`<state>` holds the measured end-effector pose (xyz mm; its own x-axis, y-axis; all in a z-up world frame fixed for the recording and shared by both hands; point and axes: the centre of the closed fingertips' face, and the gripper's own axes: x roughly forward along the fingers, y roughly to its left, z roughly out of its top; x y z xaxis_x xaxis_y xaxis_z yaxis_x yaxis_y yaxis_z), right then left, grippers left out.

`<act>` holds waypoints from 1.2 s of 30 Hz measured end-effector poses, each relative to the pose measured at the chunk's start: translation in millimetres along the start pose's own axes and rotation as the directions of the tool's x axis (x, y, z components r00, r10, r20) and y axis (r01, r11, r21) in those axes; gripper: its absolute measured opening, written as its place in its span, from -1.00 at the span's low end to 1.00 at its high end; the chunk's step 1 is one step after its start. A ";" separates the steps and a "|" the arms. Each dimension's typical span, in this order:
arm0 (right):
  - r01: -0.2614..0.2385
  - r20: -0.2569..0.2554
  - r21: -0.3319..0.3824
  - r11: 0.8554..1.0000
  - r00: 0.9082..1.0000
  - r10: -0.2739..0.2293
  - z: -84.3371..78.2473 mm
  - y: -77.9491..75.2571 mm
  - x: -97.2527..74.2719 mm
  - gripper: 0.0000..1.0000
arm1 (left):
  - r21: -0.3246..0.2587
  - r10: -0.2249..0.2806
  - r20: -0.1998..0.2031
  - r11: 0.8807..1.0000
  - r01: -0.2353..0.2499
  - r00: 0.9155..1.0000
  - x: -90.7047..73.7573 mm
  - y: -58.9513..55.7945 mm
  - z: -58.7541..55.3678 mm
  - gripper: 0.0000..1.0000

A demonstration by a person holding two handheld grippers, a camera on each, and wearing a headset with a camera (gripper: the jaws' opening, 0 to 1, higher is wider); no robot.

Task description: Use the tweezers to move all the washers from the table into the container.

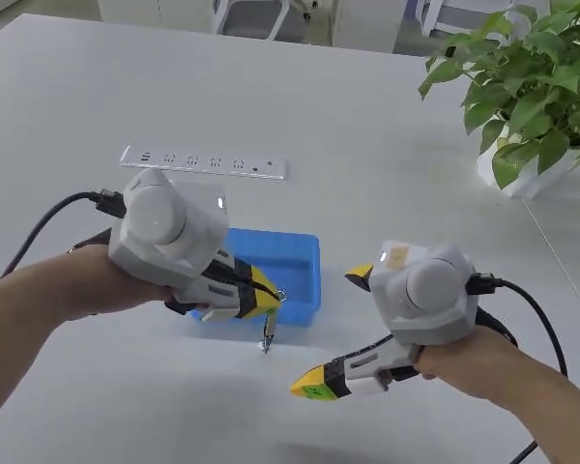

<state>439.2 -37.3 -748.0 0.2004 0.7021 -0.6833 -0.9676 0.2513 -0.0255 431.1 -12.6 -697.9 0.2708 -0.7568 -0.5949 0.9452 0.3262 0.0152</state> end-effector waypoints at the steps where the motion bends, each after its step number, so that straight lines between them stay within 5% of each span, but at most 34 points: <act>1: -0.001 -0.001 0.000 1.000 1.000 0.001 -0.1 0.2 0.2 1.00 | 0.001 0.000 0.002 1.000 0.000 1.000 0.2 -0.1 0.3 -0.89; 8: -0.006 0.009 -0.040 0.999 1.000 0.006 4.6 4.0 -0.7 0.84 | -0.004 -0.007 0.005 1.000 0.007 1.000 1.2 -0.2 0.4 -0.89; 10: -0.007 0.062 -0.119 0.993 0.998 0.015 16.7 4.8 -2.1 0.47 | -0.001 -0.006 0.002 1.000 0.006 1.000 0.9 0.6 -0.1 -0.89; 11: -0.035 0.061 -0.101 0.994 0.997 0.041 18.4 8.5 -2.4 0.35 | 0.001 -0.008 0.001 1.000 0.008 1.000 0.7 0.8 -0.2 -0.89; 14: -0.040 0.078 -0.119 0.992 0.996 0.049 24.8 5.9 -0.4 0.17 | 0.002 -0.015 0.000 1.000 0.015 1.000 1.2 0.7 -0.1 -0.89; 17: -0.134 0.049 -0.164 0.977 0.988 0.144 25.4 16.1 4.9 -0.14 | 0.010 -0.021 -0.007 1.000 0.021 1.000 1.9 0.2 -0.1 -0.89; 22: -0.194 0.025 -0.215 0.957 0.979 0.204 28.8 24.2 17.0 -0.35 | 0.020 -0.030 -0.016 0.999 0.030 0.999 0.4 -2.8 -0.4 -0.89; 31: -0.264 -0.037 -0.300 0.917 0.963 0.265 23.5 31.0 37.3 -0.58 | 0.020 -0.036 -0.019 0.999 0.037 0.999 -0.7 -6.4 -0.1 -0.89; 36: -0.285 -0.055 -0.298 0.911 0.958 0.282 21.4 30.7 41.4 -0.72 | 0.026 -0.047 -0.018 0.999 0.047 0.999 0.3 -9.4 0.5 -0.89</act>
<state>421.0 13.7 -761.5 -0.0895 0.7065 -0.7020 -0.9845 -0.1696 -0.0453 422.4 -16.2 -697.8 0.2229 -0.7607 -0.6096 0.9613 0.2755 0.0077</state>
